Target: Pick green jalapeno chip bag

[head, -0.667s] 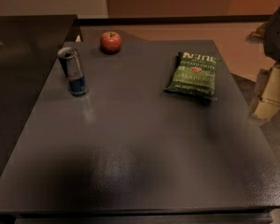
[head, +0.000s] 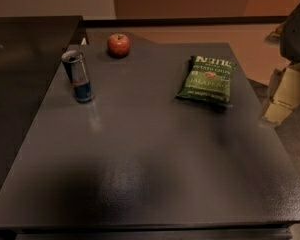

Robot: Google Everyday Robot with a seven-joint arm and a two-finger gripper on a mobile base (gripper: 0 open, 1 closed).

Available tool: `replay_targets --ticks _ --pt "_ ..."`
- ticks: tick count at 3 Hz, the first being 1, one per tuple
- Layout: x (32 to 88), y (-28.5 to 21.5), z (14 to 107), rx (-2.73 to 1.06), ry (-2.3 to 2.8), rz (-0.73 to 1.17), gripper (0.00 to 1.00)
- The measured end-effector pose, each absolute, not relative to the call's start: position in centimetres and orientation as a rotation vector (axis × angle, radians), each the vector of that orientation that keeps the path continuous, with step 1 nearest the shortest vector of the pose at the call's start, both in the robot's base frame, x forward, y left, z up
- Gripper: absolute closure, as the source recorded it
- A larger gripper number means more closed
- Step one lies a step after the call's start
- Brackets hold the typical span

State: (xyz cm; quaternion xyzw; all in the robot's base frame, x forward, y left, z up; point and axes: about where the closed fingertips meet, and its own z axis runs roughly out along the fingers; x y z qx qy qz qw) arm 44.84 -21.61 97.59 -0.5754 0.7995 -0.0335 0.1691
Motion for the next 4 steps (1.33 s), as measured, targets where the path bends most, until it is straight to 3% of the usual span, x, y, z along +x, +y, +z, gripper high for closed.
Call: replay_targets --ticks 4 --pt "56.3 -22.7 92.2 -1.019 2.435 0.11 0.0"
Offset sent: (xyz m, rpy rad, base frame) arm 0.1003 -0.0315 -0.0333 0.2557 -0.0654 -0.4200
